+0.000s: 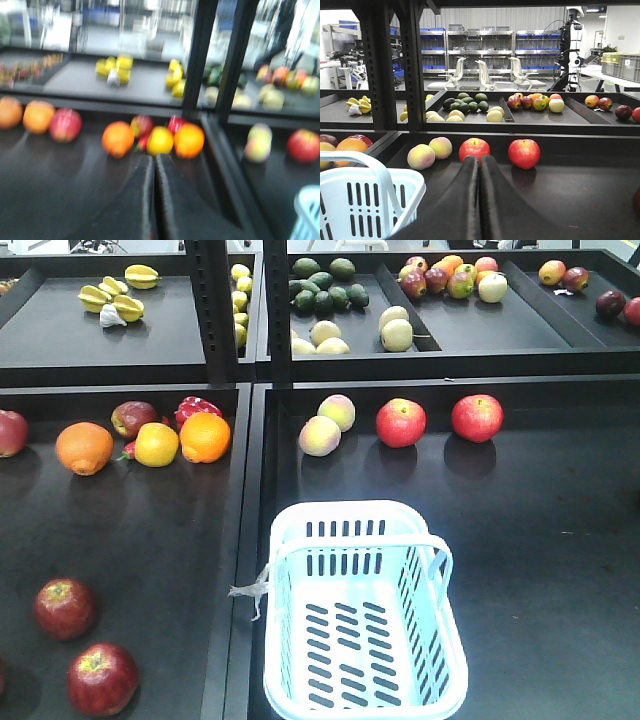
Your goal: Pick three apples into basket with both arms
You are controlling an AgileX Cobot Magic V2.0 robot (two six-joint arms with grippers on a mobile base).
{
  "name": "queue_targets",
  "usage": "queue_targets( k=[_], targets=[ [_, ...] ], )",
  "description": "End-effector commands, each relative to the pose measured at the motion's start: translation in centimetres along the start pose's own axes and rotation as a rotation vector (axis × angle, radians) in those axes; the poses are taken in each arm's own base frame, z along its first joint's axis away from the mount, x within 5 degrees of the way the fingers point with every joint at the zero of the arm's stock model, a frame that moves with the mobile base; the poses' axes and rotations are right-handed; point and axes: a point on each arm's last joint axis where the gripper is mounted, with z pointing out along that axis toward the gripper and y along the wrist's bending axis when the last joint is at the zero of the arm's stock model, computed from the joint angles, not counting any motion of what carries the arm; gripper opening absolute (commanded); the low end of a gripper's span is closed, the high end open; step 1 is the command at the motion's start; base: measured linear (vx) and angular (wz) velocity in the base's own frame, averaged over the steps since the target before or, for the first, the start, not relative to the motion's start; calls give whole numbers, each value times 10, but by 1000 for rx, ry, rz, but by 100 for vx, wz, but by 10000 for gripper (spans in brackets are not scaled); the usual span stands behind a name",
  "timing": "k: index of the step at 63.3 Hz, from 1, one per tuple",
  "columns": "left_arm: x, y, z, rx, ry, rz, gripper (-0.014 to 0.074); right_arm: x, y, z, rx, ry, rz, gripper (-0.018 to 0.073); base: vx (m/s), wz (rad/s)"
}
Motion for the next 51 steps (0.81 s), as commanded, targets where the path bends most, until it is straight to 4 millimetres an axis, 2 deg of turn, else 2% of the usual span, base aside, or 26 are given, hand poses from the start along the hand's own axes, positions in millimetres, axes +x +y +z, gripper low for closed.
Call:
queue_targets(
  k=[1,7,15,27,34,44,51],
  targets=[
    [-33,-5,6,-8,100,47,-6,-3,0,-1,-1,-70,-14,-9,0,0],
    [-54,-9,14,3,217,133,-6,-3,0,-1,-1,-70,-14,-9,0,0],
    [-65,-15,24,50,300,207,-6,-3,0,-1,-1,-70,-14,-9,0,0],
    [-65,-19,37,95,334,236,-3,-3,0,-1,-1,-70,-14,-9,0,0],
    [-64,-18,37,93,337,238,36,-3,0,-1,-1,-70,-14,-9,0,0],
    [-64,-18,37,93,338,238,221,-3,0,-1,-1,-70,-14,-9,0,0],
    [-63,-18,37,95,356,238,429,-3,0,-1,-1,-70,-14,-9,0,0]
  ],
)
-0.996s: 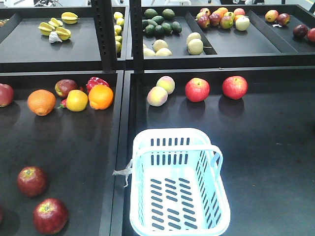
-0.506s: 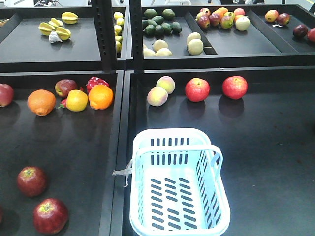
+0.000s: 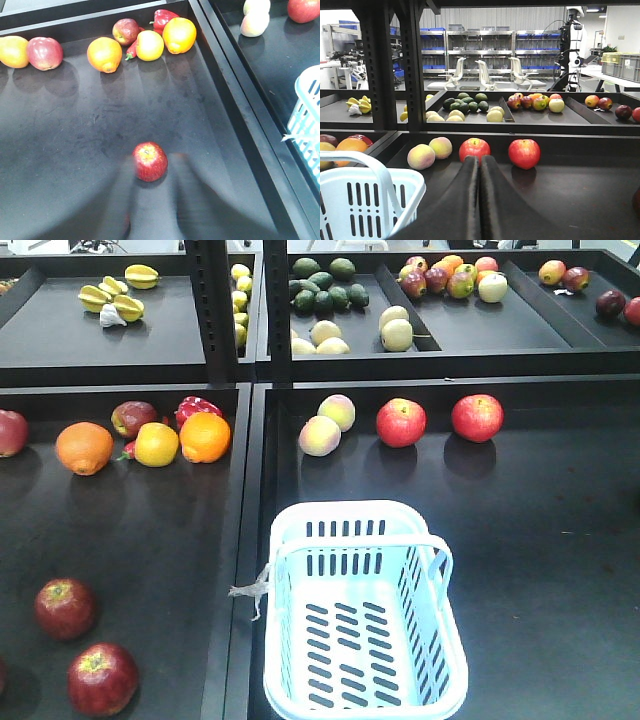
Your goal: Pick three apples into basket with both arms
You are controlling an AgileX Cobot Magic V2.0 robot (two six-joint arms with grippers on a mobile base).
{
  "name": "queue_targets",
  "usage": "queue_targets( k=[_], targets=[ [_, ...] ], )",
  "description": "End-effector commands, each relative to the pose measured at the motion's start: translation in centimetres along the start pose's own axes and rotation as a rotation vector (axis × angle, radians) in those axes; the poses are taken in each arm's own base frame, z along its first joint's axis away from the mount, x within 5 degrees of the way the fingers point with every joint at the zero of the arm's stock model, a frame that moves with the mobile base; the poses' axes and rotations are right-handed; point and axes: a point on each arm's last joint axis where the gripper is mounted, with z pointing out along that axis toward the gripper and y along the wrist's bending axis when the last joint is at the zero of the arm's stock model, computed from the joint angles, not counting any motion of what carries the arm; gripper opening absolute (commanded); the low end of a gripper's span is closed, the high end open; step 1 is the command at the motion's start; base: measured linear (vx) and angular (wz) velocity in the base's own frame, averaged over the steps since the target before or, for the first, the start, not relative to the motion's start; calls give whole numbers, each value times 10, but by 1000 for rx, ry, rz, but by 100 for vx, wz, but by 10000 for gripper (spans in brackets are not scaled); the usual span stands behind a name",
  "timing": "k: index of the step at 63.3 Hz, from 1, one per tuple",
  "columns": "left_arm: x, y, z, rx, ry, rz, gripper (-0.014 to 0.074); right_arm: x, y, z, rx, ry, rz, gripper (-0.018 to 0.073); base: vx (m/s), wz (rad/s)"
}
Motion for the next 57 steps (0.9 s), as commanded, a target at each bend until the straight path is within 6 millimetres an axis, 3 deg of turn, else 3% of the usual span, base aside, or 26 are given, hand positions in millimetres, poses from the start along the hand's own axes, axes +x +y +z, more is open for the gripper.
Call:
queue_targets(
  k=[1,10,16,35,57],
  targets=[
    [-11,0,-6,2,-68,-8,454,-3,0,-1,-1,-70,-14,-9,0,0],
    [-12,0,-6,2,-72,-8,657,-3,0,-1,-1,-70,-14,-9,0,0],
    [-16,-1,-4,11,-101,44,705,-3,0,-1,-1,-70,-14,-9,0,0],
    [-39,-27,35,314,-219,395,658,-3,0,-1,-1,-70,-14,-9,0,0],
    [-52,-66,104,561,-322,667,650,-3,0,-1,-1,-70,-14,-9,0,0]
  ],
)
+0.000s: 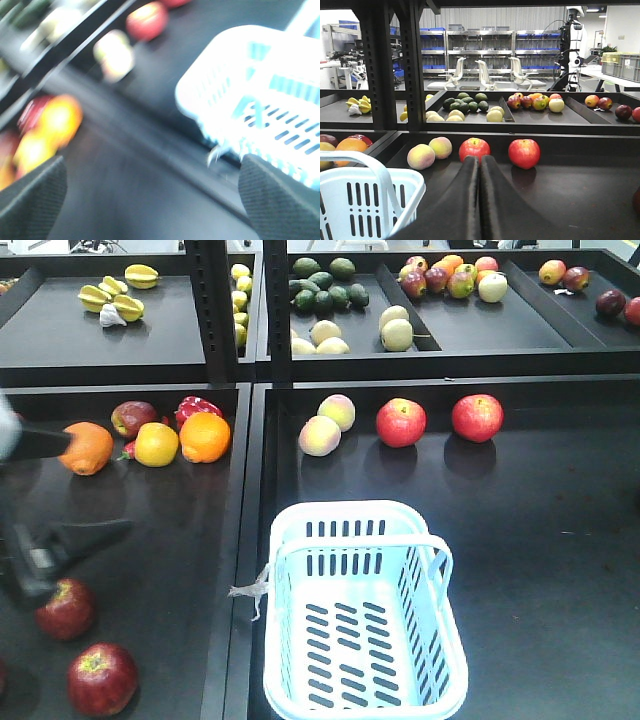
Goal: Pick three apples into basket with both arms
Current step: 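Reach the left gripper over the basket's near rim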
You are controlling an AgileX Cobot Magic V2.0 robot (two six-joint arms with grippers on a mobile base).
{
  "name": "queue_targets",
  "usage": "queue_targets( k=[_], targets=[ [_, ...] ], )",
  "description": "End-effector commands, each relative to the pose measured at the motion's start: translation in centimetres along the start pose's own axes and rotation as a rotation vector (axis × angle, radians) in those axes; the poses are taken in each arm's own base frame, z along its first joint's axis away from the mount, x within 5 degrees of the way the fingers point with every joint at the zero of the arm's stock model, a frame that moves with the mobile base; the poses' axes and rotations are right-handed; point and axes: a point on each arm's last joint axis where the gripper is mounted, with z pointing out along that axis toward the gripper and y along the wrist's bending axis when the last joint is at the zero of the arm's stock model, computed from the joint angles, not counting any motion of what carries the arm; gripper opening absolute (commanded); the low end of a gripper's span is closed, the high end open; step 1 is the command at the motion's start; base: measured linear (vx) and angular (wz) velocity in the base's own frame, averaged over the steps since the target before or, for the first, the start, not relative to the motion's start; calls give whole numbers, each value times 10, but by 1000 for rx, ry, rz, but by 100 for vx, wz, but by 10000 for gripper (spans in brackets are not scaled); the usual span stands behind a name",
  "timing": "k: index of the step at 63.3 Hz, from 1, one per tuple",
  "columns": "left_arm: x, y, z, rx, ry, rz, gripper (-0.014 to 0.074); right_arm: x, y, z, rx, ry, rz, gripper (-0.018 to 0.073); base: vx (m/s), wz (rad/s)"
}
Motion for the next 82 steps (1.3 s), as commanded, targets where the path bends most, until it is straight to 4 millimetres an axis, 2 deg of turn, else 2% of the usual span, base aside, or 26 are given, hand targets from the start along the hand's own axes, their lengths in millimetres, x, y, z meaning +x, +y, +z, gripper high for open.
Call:
queue_targets(
  k=[1,12,25,48,66,74,82],
  targets=[
    [-17,5,15,-11,-104,69,650,-3,0,-1,-1,-70,-14,-9,0,0],
    [-17,-1,58,34,-121,138,649,-3,0,-1,-1,-70,-14,-9,0,0],
    [-20,-21,106,129,-111,189,647,-3,0,-1,-1,-70,-14,-9,0,0],
    [-43,-51,172,249,-106,255,625,-3,0,-1,-1,-70,-14,-9,0,0],
    [-46,-66,207,231,-70,300,576,-3,0,-1,-1,-70,-14,-9,0,0],
    [-45,-70,215,185,-46,314,507,-3,0,-1,-1,-70,-14,-9,0,0],
    [-44,-68,219,98,-19,323,381,-3,0,-1,-1,-70,-14,-9,0,0]
  ],
)
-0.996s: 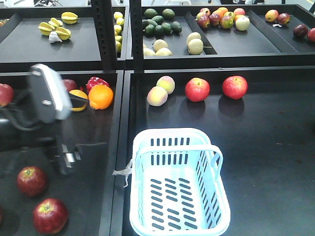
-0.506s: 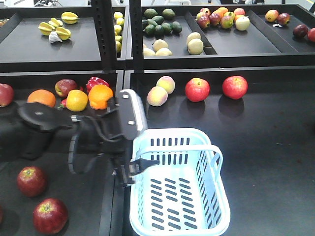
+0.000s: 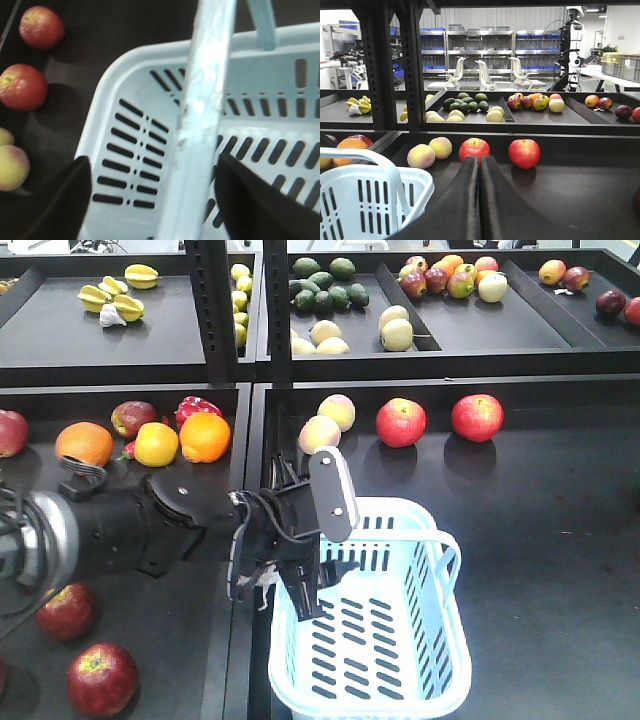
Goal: Pick three apples into basket with both arms
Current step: 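Reach the left gripper over the basket's near rim, then close the left gripper on the basket rim and lift it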
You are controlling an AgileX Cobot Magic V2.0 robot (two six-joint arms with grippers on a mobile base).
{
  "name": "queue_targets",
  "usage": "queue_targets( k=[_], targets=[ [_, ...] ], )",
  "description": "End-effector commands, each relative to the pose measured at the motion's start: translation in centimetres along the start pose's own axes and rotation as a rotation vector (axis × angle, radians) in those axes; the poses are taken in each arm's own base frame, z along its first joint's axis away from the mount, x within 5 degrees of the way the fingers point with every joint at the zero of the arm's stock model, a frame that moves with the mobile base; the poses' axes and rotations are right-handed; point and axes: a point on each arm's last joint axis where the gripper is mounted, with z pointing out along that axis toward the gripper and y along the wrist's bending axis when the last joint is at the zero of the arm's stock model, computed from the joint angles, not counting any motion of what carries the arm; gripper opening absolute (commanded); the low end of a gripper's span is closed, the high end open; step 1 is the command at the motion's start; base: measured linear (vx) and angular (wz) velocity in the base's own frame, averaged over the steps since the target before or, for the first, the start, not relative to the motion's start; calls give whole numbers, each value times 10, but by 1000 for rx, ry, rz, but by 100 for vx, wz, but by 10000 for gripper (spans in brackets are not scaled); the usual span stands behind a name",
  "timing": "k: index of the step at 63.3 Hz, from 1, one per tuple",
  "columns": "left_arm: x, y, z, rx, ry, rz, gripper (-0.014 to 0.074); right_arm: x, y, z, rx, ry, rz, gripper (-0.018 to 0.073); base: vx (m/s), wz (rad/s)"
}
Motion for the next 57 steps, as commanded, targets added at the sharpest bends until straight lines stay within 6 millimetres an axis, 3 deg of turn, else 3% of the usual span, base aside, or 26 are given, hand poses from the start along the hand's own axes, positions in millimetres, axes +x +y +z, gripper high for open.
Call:
queue_targets(
  k=[1,7,15,30,38,57],
  targets=[
    [-18,15,-12,-126,-24,-4,353,-3,0,-1,-1,-70,-14,-9,0,0],
    [-18,16,-12,-158,-10,-2,226,-3,0,-1,-1,-70,-14,-9,0,0],
    [-18,16,-12,-162,-9,-2,-8,-3,0,-1,-1,-70,-14,-9,0,0],
    [-19,20,-16,-193,-6,-4,-8,-3,0,-1,-1,-70,-14,-9,0,0],
    [-27,30,-33,-282,-17,-1,-8,-3,0,-1,-1,-70,-14,-9,0,0],
    [-64,52,-119,-525,-147,4,-8,-3,0,-1,-1,-70,-14,-9,0,0]
  ],
)
